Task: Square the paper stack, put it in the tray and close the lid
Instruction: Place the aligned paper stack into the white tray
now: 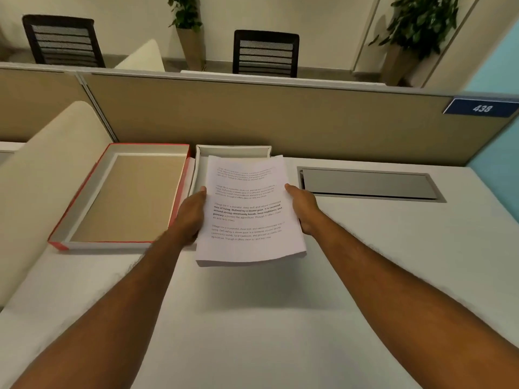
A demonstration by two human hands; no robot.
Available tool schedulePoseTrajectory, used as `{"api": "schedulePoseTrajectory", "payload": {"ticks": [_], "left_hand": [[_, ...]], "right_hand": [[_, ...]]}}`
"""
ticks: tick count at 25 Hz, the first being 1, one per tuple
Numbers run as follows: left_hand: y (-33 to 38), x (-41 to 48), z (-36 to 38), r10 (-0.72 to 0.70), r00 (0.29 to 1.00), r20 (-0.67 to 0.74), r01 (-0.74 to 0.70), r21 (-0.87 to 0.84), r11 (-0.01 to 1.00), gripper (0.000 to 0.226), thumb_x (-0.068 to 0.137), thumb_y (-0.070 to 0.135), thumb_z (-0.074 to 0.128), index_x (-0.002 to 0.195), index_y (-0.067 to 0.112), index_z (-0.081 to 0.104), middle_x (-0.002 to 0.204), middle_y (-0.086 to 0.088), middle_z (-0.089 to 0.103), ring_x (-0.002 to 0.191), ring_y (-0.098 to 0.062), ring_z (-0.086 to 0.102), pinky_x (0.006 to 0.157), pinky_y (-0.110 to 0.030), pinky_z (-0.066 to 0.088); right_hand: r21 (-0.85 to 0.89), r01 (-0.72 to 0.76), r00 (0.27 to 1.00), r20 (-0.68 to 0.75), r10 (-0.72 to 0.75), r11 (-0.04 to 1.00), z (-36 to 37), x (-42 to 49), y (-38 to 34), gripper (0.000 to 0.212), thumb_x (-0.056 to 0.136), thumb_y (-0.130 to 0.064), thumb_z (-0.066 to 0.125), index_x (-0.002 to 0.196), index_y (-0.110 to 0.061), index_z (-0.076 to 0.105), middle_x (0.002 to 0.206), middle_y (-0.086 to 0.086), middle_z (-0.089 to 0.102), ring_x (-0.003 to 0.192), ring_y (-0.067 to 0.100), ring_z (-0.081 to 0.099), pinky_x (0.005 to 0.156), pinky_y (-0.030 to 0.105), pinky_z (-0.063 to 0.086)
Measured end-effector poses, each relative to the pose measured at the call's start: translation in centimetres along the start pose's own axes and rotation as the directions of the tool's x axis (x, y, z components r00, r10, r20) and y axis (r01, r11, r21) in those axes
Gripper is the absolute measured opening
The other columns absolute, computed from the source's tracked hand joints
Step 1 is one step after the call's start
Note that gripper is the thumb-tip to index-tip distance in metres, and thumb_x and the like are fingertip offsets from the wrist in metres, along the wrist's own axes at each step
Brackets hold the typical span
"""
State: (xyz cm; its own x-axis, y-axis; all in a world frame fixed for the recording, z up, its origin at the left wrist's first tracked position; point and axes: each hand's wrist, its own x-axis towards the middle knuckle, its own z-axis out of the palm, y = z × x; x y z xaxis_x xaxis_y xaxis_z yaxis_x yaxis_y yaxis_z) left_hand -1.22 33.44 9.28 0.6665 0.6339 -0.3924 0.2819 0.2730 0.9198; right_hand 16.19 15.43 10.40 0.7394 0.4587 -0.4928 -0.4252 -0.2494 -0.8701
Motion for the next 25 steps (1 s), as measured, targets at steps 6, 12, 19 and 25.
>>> {"api": "schedulePoseTrajectory", "payload": {"ticks": [6, 12, 19, 25], "left_hand": [[1.1, 7.2, -2.1, -0.039, 0.997, -0.072, 0.042, 0.033, 0.999, 0.031, 0.102, 0.037, 0.039, 0.092, 0.019, 0.062, 0.093, -0.004, 0.072, 0.074, -0.020, 0.074, 0.058, -0.034, 0.059], [1.0, 12.5, -3.5, -0.057, 0.996, -0.064, 0.063, 0.085, 0.994, 0.033, 0.102, 0.034, 0.036, 0.114, 0.014, 0.059, 0.112, -0.011, 0.069, 0.099, -0.033, 0.069, 0.085, -0.050, 0.056], [-0.1, 15.9, -2.5, 0.010, 0.988, -0.153, 0.044, 0.345, 0.938, 0.031, 0.103, 0.024, 0.038, 0.102, 0.006, 0.063, 0.103, -0.011, 0.068, 0.099, -0.034, 0.066, 0.075, -0.035, 0.053], [-1.0, 16.7, -0.2, 0.067, 0.953, -0.295, 0.121, 0.574, 0.809, 0.033, 0.102, 0.017, 0.042, 0.121, -0.006, 0.057, 0.126, -0.020, 0.061, 0.106, -0.032, 0.060, 0.081, -0.031, 0.043]], "right_hand": [[-0.115, 0.005, 1.000, -0.007, -0.006, 0.993, 4.2, 6.7, -1.4, 0.025, 0.103, -0.024, 0.043, 0.093, -0.010, 0.061, 0.101, 0.010, 0.067, 0.075, 0.022, 0.064, 0.065, 0.034, 0.055], [-0.120, 0.006, 1.000, -0.020, -0.008, 0.993, 7.0, 11.5, -0.4, 0.023, 0.104, -0.025, 0.042, 0.100, -0.011, 0.059, 0.106, 0.009, 0.067, 0.083, 0.024, 0.065, 0.091, 0.045, 0.054], [-0.213, -0.030, 0.989, -0.147, -0.002, 0.977, 8.1, 14.3, 1.5, 0.022, 0.104, -0.025, 0.040, 0.101, -0.009, 0.056, 0.114, 0.016, 0.067, 0.084, 0.024, 0.061, 0.094, 0.045, 0.053], [-0.325, -0.055, 0.982, -0.191, -0.008, 0.944, 8.7, 14.3, 1.4, 0.031, 0.101, -0.032, 0.044, 0.115, -0.007, 0.056, 0.116, 0.012, 0.067, 0.076, 0.017, 0.060, 0.058, 0.023, 0.044]]}}
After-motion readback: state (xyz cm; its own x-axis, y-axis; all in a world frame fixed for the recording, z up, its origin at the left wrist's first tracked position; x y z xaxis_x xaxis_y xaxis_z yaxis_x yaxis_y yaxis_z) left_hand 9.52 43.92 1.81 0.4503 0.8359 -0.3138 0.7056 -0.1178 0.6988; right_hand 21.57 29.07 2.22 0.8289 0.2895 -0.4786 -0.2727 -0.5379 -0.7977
